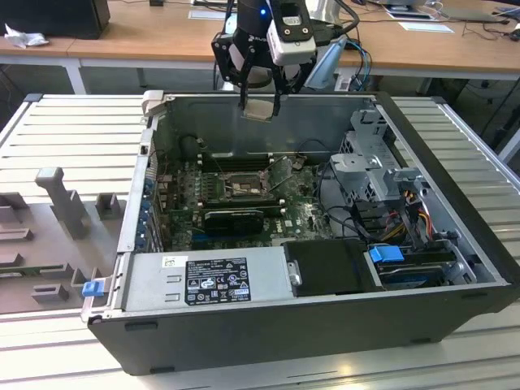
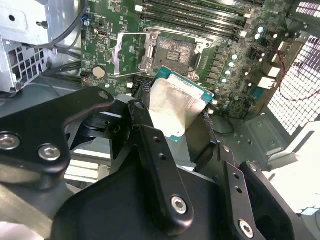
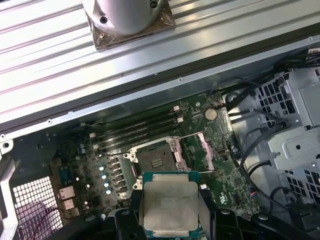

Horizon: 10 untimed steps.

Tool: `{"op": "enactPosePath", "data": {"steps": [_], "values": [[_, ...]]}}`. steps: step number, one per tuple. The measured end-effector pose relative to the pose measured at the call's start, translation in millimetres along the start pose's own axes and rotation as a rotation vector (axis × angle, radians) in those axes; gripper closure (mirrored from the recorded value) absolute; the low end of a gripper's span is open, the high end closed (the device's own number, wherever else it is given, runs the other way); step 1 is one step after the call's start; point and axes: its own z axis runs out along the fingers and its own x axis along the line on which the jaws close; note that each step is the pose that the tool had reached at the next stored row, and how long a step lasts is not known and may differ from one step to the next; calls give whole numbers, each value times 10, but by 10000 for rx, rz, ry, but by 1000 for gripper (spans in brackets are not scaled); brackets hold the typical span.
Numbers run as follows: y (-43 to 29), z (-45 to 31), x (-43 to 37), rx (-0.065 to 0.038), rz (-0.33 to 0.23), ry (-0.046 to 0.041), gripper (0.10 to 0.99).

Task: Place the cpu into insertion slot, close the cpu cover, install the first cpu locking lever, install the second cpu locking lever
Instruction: 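Place the cpu into insertion slot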

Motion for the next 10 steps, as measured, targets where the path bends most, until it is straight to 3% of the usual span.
{"op": "enactPosePath", "data": {"steps": [10], "values": [[-4, 7, 10, -11, 496, -44, 557]]}}
